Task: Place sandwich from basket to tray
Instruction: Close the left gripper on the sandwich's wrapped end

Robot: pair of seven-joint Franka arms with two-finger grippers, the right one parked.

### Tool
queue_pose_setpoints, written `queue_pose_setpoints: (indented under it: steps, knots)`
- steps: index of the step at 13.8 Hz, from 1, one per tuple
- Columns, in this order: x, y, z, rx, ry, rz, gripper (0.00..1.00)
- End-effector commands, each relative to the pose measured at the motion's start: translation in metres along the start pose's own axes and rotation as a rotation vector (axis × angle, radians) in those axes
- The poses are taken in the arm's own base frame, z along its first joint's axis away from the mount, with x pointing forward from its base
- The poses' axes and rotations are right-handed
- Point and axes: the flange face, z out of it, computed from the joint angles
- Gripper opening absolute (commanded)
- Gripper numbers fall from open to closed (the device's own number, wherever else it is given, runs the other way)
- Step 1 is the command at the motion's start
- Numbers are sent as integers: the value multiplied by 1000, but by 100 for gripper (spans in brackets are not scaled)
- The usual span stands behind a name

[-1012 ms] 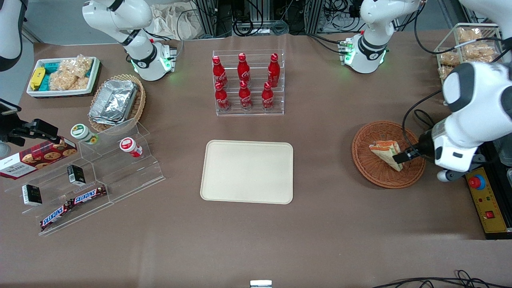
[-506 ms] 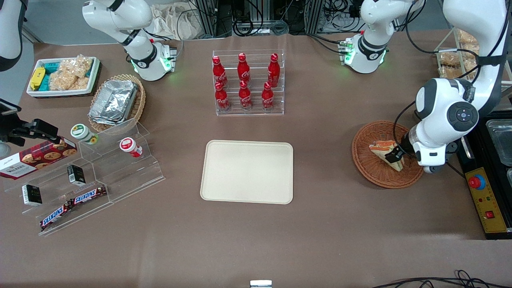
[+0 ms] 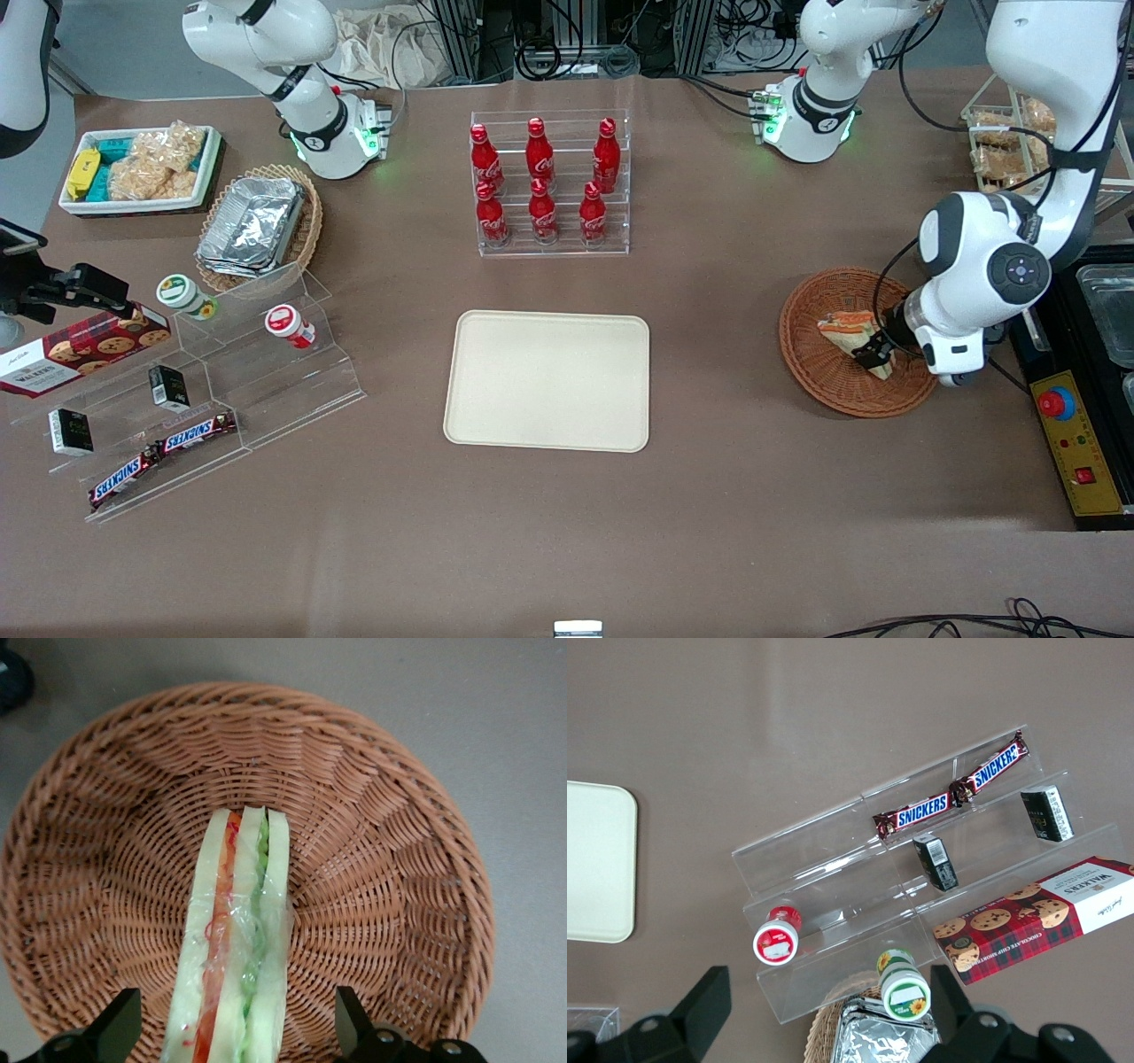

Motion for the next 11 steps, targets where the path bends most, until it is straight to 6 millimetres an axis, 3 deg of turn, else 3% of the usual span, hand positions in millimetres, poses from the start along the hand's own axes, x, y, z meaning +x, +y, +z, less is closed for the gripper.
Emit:
queue_pose_setpoints:
  steps: [1, 2, 4, 5, 6, 8, 11]
  knots:
    - [0, -4, 13, -3, 6, -29, 99]
    - [4, -7, 20, -3, 1, -40, 91]
    - [6, -6, 18, -7, 4, -41, 31]
    - [5, -3, 14, -11, 11, -34, 9]
    - [4, -1, 11, -16, 16, -41, 0]
    - [2, 1, 5, -18, 24, -62, 0]
    - [-7, 6, -30, -7, 70, 11, 0]
